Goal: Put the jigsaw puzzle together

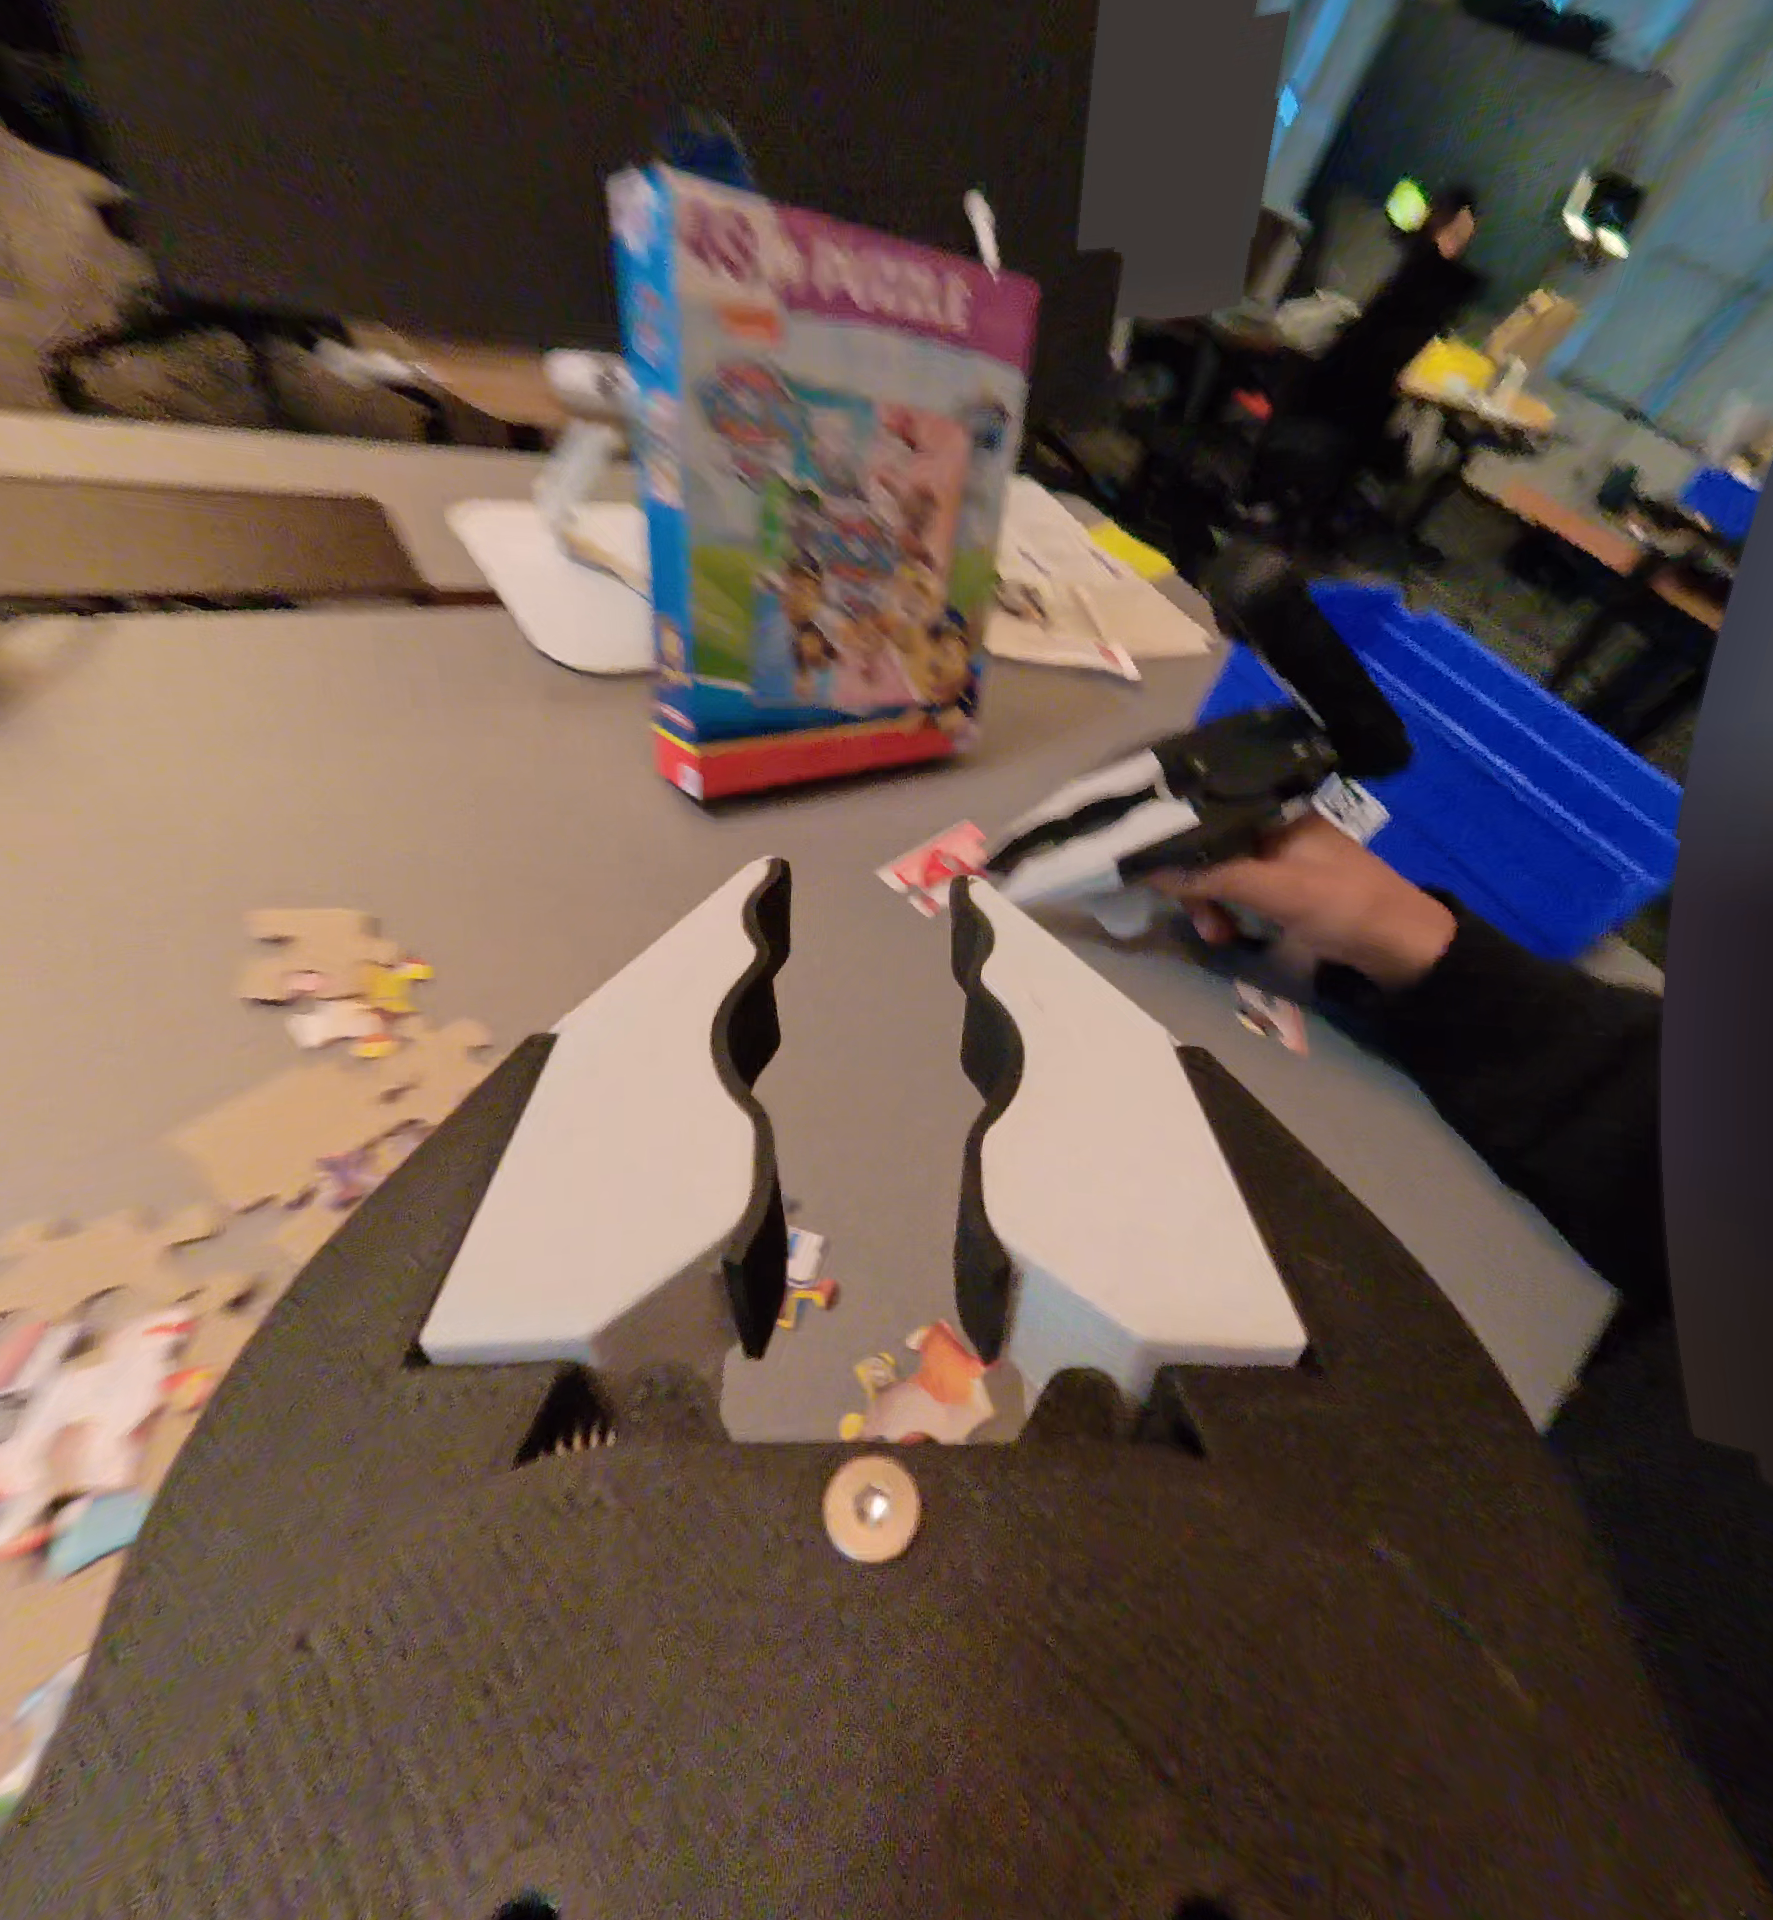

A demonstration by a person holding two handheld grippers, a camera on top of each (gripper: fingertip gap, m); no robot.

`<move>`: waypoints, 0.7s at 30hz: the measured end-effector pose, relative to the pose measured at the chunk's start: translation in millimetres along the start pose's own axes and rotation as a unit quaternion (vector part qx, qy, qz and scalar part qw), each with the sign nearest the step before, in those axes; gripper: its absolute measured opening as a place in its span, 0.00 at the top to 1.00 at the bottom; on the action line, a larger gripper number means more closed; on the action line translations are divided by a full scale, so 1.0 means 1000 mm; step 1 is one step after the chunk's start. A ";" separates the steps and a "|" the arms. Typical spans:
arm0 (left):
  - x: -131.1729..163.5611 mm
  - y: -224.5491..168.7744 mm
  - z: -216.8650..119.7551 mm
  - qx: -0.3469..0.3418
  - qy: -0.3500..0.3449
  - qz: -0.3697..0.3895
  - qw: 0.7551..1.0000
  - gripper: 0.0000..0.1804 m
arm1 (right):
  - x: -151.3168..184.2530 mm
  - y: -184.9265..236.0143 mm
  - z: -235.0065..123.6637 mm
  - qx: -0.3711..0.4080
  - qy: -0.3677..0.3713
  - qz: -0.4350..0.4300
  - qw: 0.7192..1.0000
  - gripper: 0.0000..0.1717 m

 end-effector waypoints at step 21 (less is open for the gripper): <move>0.102 0.107 -0.031 -0.128 0.157 -0.091 0.975 0.78 | -0.003 0.004 -0.005 0.062 -0.018 -0.077 0.995 0.81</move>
Point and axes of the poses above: each gripper's, where its closed fingertips meet, z out along the fingers, x out of its underside, y = z × x across the jaws, the point moved 5 cm from there along -z, back along the fingers, and after that the axes turned 1 degree about -y, right-handed, at the moved point
